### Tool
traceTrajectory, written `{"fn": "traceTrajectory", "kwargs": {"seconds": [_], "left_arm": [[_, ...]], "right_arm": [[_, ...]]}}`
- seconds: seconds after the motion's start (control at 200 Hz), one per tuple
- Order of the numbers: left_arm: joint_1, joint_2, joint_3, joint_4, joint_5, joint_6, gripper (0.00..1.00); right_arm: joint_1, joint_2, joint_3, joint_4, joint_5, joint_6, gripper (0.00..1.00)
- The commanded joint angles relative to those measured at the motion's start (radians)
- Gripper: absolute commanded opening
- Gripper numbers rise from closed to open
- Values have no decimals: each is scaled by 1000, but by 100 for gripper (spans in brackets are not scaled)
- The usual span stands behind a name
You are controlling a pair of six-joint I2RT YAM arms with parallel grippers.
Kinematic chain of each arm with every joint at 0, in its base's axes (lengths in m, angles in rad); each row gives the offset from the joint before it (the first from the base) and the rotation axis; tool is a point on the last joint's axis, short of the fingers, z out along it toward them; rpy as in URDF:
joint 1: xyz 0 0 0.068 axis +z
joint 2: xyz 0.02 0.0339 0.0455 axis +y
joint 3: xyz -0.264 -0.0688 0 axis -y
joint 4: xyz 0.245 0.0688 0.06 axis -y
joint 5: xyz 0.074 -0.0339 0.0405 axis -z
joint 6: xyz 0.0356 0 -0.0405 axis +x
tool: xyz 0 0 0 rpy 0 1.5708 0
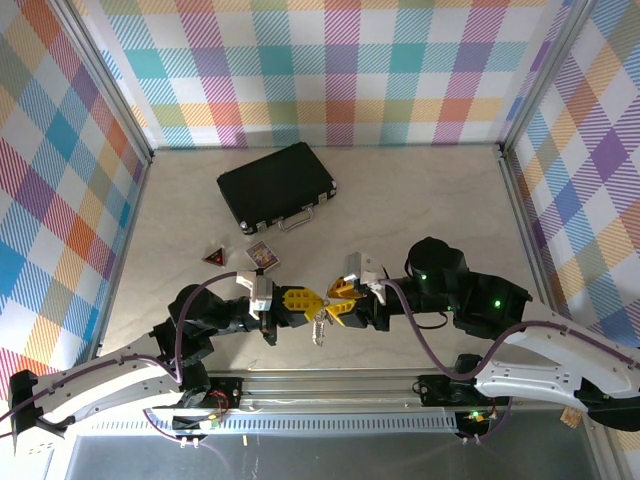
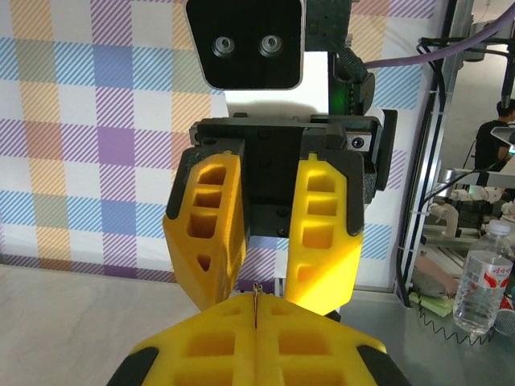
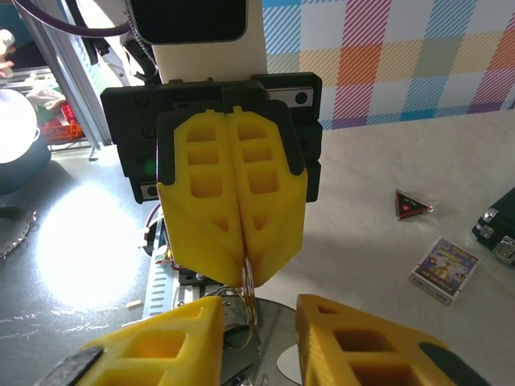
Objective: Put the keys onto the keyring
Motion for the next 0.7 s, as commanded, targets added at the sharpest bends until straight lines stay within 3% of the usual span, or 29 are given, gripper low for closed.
{"fn": "traceTrajectory", "kwargs": {"seconds": [0.0,0.255,0.345,0.44,0.525,0.695], "left_arm": [[-5,4,19,74,32,-11,0],[-5,4,20,50,30,-8,0],[-4,0,36,-4,28,5,0],[-5,-5,97,-168,-18,51,0],[-5,-14,152,-355,-79,123,11],[-4,-2,285,-694,-131,237,19]], "right_arm": [[-1,-1,-15,27,-16,1,23],[1,11,-8,11,-17,-14,0],[0,17,3,-14,-14,-26,0],[0,27,33,-72,-10,-61,0],[-1,53,82,-160,-7,-113,0],[-1,98,169,-290,-14,-177,0]]}}
